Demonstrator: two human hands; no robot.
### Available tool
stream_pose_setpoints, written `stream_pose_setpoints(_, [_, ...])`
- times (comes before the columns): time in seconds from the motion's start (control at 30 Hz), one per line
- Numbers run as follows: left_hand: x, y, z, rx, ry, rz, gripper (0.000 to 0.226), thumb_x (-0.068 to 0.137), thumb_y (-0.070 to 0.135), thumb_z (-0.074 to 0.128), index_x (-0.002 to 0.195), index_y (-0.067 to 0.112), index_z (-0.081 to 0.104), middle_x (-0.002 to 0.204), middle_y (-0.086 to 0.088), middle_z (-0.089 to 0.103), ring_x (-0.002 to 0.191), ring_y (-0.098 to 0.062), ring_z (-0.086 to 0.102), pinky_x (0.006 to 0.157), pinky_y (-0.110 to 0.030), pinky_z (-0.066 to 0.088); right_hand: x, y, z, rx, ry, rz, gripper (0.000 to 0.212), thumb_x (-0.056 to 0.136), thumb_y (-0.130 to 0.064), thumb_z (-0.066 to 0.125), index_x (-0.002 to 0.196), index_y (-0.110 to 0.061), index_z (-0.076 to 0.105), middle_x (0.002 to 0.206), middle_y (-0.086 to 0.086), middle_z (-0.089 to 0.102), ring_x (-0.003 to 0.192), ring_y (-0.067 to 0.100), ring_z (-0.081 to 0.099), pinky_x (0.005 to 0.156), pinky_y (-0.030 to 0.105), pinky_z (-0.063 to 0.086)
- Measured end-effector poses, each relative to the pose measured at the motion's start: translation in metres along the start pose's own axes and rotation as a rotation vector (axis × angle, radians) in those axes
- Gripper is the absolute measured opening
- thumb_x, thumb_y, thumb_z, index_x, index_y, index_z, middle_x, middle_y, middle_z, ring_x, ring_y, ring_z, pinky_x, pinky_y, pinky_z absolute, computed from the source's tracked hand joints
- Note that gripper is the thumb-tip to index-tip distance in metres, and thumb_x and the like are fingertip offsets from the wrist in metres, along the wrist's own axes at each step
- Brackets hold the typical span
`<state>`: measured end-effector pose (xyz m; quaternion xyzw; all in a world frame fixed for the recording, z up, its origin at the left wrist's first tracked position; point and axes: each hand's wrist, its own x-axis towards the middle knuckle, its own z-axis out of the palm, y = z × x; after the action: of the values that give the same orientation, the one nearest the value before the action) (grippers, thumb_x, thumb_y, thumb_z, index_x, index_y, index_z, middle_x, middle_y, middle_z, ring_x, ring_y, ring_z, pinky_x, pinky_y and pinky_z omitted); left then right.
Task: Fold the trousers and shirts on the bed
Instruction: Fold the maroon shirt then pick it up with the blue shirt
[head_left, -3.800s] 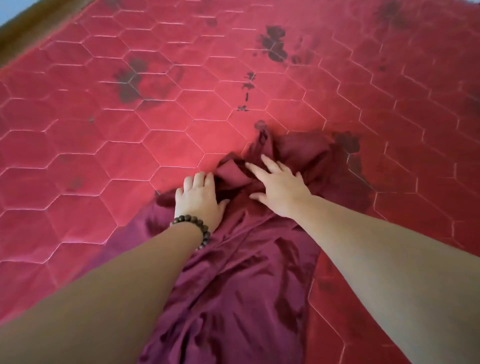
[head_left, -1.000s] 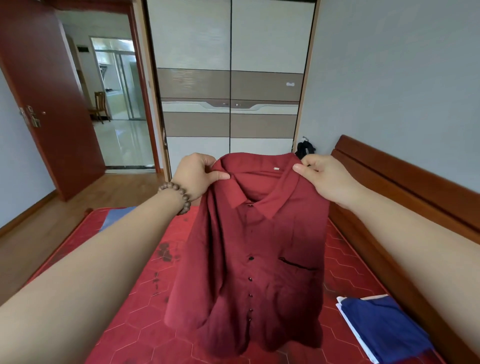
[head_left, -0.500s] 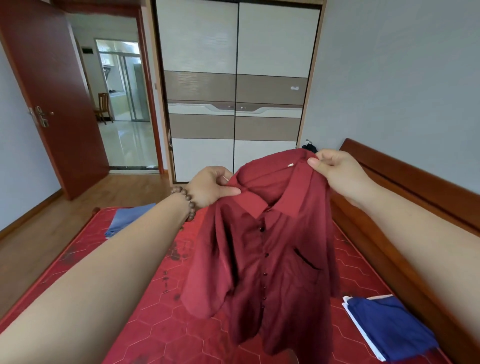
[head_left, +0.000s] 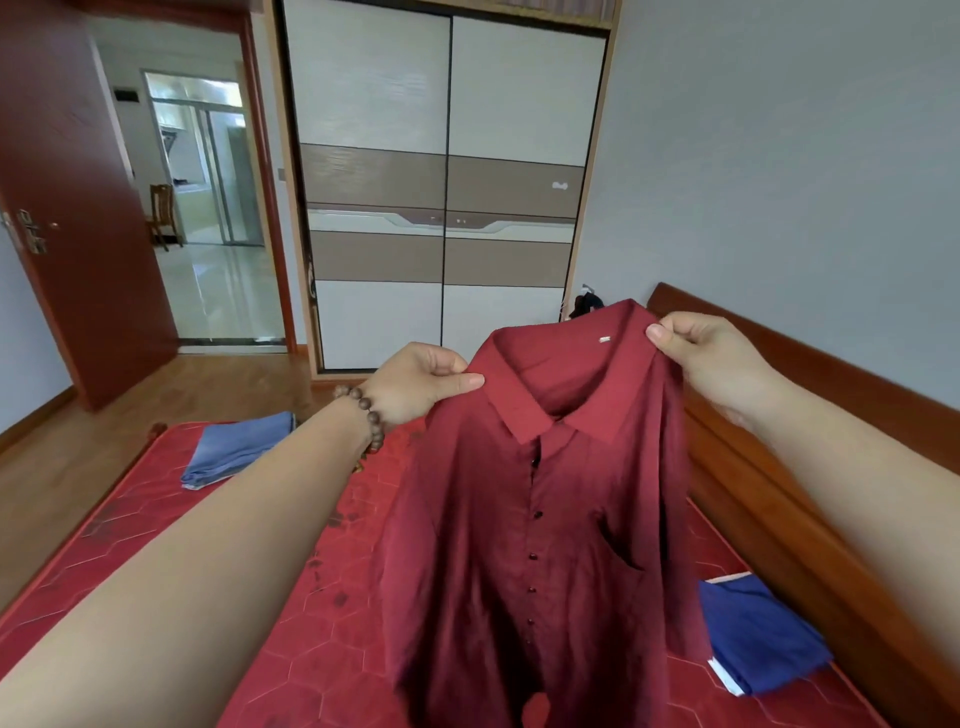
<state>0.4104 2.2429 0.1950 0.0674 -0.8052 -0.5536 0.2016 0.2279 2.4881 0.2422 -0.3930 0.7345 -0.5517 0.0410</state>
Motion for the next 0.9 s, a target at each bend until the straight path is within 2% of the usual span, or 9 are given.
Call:
stream_pose_setpoints(0.1, [-0.004,0.005,0.004,0.016,0.061,0.049,0.02,0.092,0.012,0.061,0.078,-0.002,0.067,0.068,-0.004,0.066,0.061,-0.012,0.056,0.06,-0.02,0.045,-0.011,0.003,0.001,0.181,-0.014,0.08,0.026,0.1,-0.016,0.048,0.077,-0.011,0.06,0.077,0.007,0.061,0.067,0.014,0.055,0.07,0.028,0.049])
stream_pose_setpoints(0.23, [-0.009,0.012,0.006,-0.007,0.199,0.152,0.013,0.09,0.007,0.062,0.081,0.006,0.071,0.074,-0.002,0.069,0.072,-0.009,0.06,0.069,-0.021,0.05,-0.019,0.005,0.001,0.21,-0.054,0.086,0.025,0.099,-0.019,0.05,0.077,-0.012,0.06,0.069,0.001,0.062,0.058,0.009,0.057,0.058,0.021,0.052])
stream_pose_setpoints(0.3, [-0.01,0.016,0.005,-0.029,0.224,0.148,0.011,0.09,0.005,0.062,0.084,0.001,0.07,0.078,-0.005,0.069,0.077,-0.015,0.06,0.075,-0.027,0.049,-0.019,0.002,-0.004,0.232,-0.162,0.099,0.021,0.096,-0.017,0.053,0.078,-0.01,0.061,0.068,0.001,0.065,0.06,0.009,0.06,0.058,0.021,0.053])
stream_pose_setpoints(0.37, [-0.009,0.02,0.001,-0.021,0.233,0.135,0.011,0.089,0.004,0.062,0.082,-0.002,0.067,0.077,-0.01,0.067,0.073,-0.017,0.06,0.073,-0.029,0.049,-0.018,-0.002,-0.012,0.258,-0.293,0.131,0.013,0.092,-0.012,0.057,0.081,-0.007,0.063,0.072,0.003,0.069,0.064,0.01,0.065,0.059,0.021,0.054])
stream_pose_setpoints(0.43, [-0.01,0.024,-0.002,-0.014,0.219,0.114,0.011,0.087,0.005,0.065,0.076,0.005,0.064,0.069,-0.004,0.067,0.062,-0.01,0.062,0.064,-0.022,0.052,-0.014,-0.005,-0.019,0.212,-0.346,0.131,0.007,0.087,-0.01,0.06,0.084,-0.004,0.063,0.075,0.007,0.068,0.065,0.014,0.065,0.06,0.022,0.054])
stream_pose_setpoints(0.57, [-0.008,0.032,0.002,-0.006,0.18,0.099,0.017,0.081,0.007,0.071,0.074,0.005,0.056,0.074,-0.014,0.057,0.064,-0.018,0.054,0.064,-0.028,0.048,-0.009,-0.004,-0.027,0.173,-0.311,0.064,0.01,0.091,-0.012,0.058,0.089,-0.002,0.06,0.087,0.015,0.06,0.075,0.021,0.057,0.072,0.027,0.052])
stream_pose_setpoints(0.7, [-0.005,0.043,0.013,-0.081,0.12,0.124,0.016,0.077,0.017,0.069,0.072,0.007,0.058,0.062,-0.004,0.061,0.054,-0.006,0.055,0.054,-0.018,0.049,-0.008,0.004,-0.034,0.289,-0.292,0.045,0.02,0.097,-0.017,0.048,0.104,-0.003,0.062,0.097,0.011,0.065,0.088,0.018,0.06,0.087,0.033,0.05])
stream_pose_setpoints(0.83, [-0.004,0.049,0.02,-0.257,0.013,0.045,0.011,0.077,0.019,0.065,0.076,0.009,0.061,0.064,-0.003,0.063,0.052,-0.013,0.055,0.051,-0.024,0.045,-0.009,0.008,-0.041,0.413,-0.275,0.11,0.022,0.098,-0.024,0.048,0.099,-0.013,0.067,0.091,0.004,0.071,0.082,0.013,0.067,0.075,0.026,0.056])
stream_pose_setpoints(0.9, [-0.004,0.052,0.025,-0.148,-0.009,0.005,0.014,0.079,0.019,0.067,0.074,0.009,0.059,0.06,0.001,0.061,0.05,-0.009,0.054,0.05,-0.021,0.045,-0.008,0.009,-0.042,0.278,-0.21,0.077,0.023,0.099,-0.024,0.049,0.093,-0.01,0.065,0.082,0.005,0.067,0.074,0.014,0.063,0.072,0.029,0.053])
